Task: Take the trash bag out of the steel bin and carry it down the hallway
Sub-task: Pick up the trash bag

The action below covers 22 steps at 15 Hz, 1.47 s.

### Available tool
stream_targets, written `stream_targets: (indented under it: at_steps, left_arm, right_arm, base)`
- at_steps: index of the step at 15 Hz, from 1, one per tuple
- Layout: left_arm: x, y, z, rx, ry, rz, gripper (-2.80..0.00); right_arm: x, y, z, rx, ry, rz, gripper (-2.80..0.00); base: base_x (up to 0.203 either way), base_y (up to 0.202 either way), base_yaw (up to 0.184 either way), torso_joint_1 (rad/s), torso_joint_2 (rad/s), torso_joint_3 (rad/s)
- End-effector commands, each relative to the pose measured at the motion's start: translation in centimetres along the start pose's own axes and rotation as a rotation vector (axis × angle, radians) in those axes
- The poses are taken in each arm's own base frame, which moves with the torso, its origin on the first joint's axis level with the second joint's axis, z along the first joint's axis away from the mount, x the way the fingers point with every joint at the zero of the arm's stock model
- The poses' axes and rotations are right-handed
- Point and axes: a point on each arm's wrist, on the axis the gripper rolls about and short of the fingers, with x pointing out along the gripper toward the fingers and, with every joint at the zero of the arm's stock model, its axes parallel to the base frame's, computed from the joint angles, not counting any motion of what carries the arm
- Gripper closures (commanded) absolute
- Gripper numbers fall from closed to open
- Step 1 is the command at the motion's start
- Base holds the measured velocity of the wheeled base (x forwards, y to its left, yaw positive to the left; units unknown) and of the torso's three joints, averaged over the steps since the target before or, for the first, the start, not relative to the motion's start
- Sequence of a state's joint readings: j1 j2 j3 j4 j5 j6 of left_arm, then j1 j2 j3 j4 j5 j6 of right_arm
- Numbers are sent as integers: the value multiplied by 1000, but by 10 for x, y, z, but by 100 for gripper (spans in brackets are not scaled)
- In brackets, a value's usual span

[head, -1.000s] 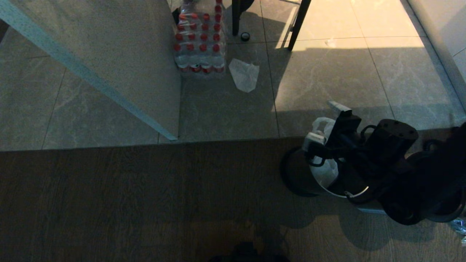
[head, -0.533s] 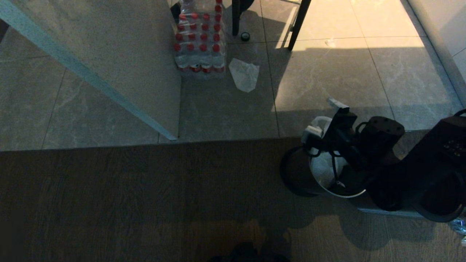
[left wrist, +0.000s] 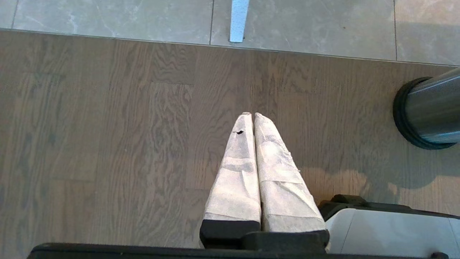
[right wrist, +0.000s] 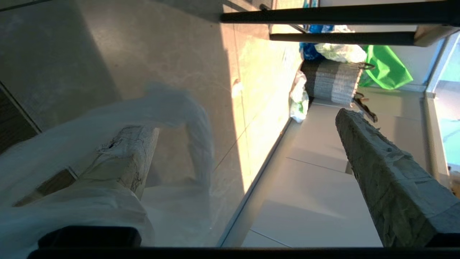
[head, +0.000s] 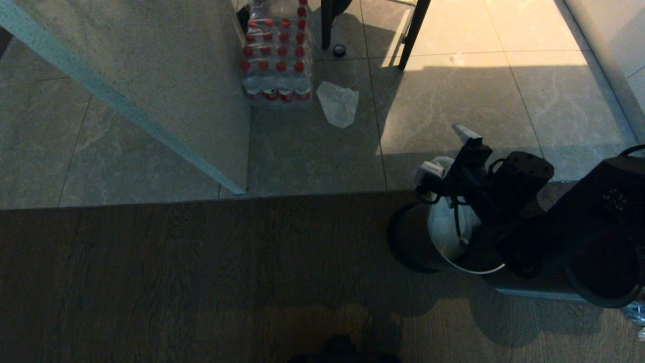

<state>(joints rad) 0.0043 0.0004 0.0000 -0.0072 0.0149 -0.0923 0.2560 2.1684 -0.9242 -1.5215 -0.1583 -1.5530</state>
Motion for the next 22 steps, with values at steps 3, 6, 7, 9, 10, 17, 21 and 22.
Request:
stream_targets:
  at_steps: [3,6,7,9,10,17,21,22]
  left_arm:
    - [0,0,0,-1,-1,1,0]
    - [0,0,0,-1,0,1,0]
    - [0,0,0,-1,0,1,0]
    - [0,0,0,0,-1,1,0]
    - [0,0,0,-1,-1,1,0]
    - [0,0,0,0,-1,1,0]
    - [0,0,0,0,-1,1,0]
    - [0,0,0,0,-1,2,0]
  right_arm:
    - [3,7,1,-9,-3,4,0]
    - [2,10,1,-10,-3,12,0]
    - [3,10,1,-10,-3,10,0]
    - [3,10,1,-8,-5,11,0]
    - [3,11,1,-9,-6,12,0]
    - [-15,-47,6,37,36,-93,0]
    - [-73,-93,21,102,146,-113,0]
    - [-89,-95,20,107,169,-89,0]
  base:
    - [0,0,0,0,0,0]
    - [0,0,0,0,0,0]
    - [0,0,0,0,0,0]
    - [0,0,0,0,0,0]
    - [0,0,0,0,0,0]
    - [0,0,0,0,0,0]
    - [0,0,0,0,0,0]
    - [0,0,0,0,0,0]
